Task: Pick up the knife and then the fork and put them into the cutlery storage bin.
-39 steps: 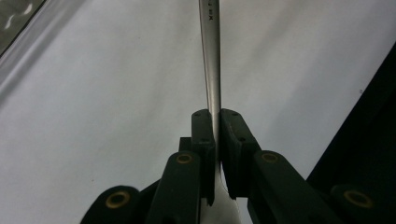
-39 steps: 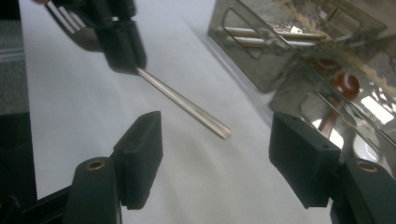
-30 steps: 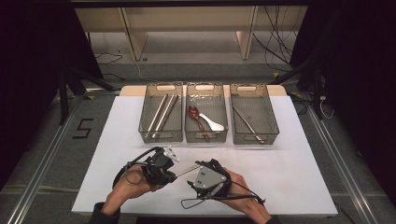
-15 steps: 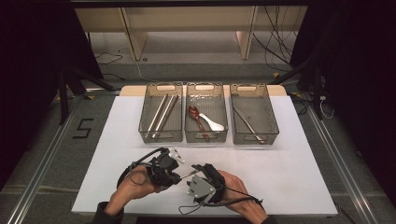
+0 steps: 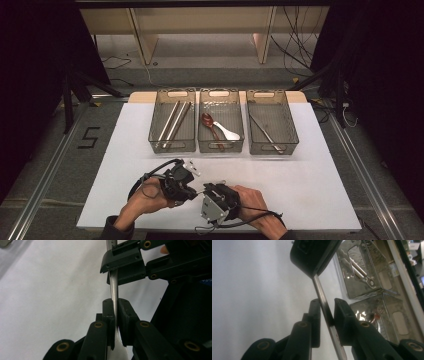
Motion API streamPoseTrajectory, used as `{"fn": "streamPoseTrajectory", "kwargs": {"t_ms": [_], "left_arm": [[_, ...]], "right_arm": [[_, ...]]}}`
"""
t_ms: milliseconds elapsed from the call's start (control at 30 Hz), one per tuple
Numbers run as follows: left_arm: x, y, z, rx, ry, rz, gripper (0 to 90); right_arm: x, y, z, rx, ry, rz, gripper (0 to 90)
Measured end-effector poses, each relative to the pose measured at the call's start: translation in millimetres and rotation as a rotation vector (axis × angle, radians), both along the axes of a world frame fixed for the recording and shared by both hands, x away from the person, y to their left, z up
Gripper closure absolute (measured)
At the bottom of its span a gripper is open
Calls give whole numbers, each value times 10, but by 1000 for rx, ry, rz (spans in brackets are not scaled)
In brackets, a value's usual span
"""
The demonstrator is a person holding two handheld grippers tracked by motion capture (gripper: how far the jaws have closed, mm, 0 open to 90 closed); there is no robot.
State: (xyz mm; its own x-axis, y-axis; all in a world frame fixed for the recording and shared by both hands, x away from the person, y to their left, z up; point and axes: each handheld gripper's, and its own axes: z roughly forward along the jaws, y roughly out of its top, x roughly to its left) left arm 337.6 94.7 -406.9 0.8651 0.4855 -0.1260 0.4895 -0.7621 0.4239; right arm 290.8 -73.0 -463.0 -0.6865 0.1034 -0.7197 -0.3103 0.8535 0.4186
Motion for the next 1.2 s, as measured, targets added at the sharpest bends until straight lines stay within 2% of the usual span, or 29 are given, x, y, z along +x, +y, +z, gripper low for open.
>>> {"fn": "streamPoseTrajectory", "kwargs": {"t_ms": [33,100,200,267,333,367,400,500,600,700,800,967,1067,1133,1200], "left_arm": [[1,1,-2,-2,1,1,840],[18,10,-5,-11,10,10,839],[45,32,5,-56,12,40,828],[65,62,43,-76,7,72,768],[76,112,83,-108,2,89,710],[80,136,100,-116,-2,100,688],[89,163,116,-118,-10,111,650],[119,250,162,-141,-39,144,562],[142,342,220,-185,-69,188,483],[155,430,277,-215,-99,216,428],[175,510,309,-236,-106,244,397],[207,600,304,-246,-120,282,344],[225,645,293,-290,-122,305,318],[229,666,298,-284,-149,317,288],[242,709,316,-312,-157,350,276]], "right_arm": [[-23,6,-17,1,-6,-5,800],[-34,8,-16,-43,-17,16,833],[-65,24,-50,-71,-36,12,861],[-81,30,-76,-84,-34,23,873],[-91,40,-102,-64,-19,9,874],[-75,24,-83,-102,-26,29,875],[-67,16,-76,-90,-19,25,875],[-40,-22,-39,-97,-23,19,876],[-9,-69,-11,-92,-25,10,876],[6,-122,12,-90,-20,-23,877],[41,-179,35,-93,-26,-37,876],[95,-295,64,-93,-32,-73,876],[125,-363,87,-92,-30,-94,876],[149,-397,96,-97,-43,-103,877],[166,-438,101,-107,-51,-111,876]]}}
